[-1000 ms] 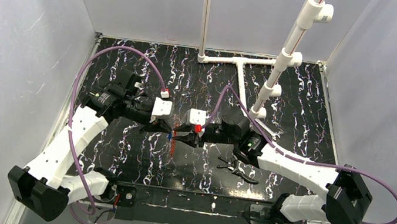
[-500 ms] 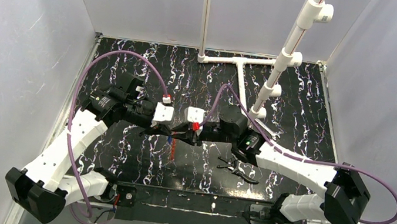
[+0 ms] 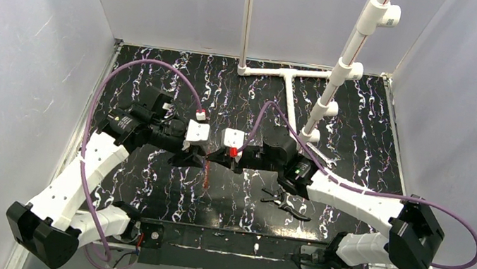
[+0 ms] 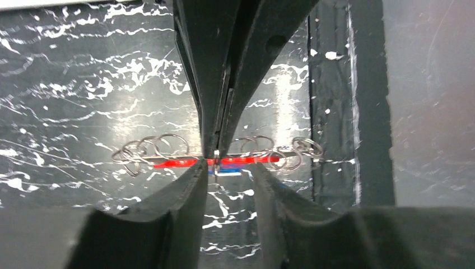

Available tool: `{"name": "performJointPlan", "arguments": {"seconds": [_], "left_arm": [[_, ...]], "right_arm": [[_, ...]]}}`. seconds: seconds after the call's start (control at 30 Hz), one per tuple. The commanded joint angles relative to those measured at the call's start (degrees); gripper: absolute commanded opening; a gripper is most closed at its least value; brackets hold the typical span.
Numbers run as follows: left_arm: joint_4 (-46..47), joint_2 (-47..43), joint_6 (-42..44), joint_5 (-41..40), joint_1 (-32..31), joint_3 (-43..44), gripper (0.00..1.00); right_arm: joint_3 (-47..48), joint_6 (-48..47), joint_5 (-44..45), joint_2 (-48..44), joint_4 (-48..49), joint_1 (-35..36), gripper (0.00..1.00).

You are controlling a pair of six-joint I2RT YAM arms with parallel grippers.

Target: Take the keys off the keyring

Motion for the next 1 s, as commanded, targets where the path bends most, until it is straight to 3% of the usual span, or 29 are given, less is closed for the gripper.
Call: {"name": "performJointPlan", "arguments": {"seconds": [0.0,0.17,0.4,0.57,0.77,0.97], "left_arm": [[-0.8,-0.3,-6.5,6.3,3.4,0.5,0.41],[-0.7,1.1,-12.0,17.5,12.0,0.2,0.41],[1.7,0.1,-15.2,22.3,12.8,-2.6,0.41],[6.3,0.0,-19.8,22.0,12.8,-3.7,0.29],[7.4,1.4,-21.4,20.7,12.8,-3.5,0.0],[7.1,2.3,-21.7,19.8,12.8,-4.4,0.0]], "right_arm": [[-1.4,-0.7,2.3,-2.5,8.8,-0.1,0.01],[-4.3,0.4,2.9,-3.9,14.6,-0.1,0.01],[-5.6,1.4,3.4,-4.4,17.8,-0.1,0.01],[-5.9,1.5,2.7,-4.6,18.6,-0.1,0.01],[-6.8,1.8,2.3,-5.2,20.5,-0.1,0.01],[-8.1,2.4,3.3,-6.4,23.4,-0.1,0.01]]}}
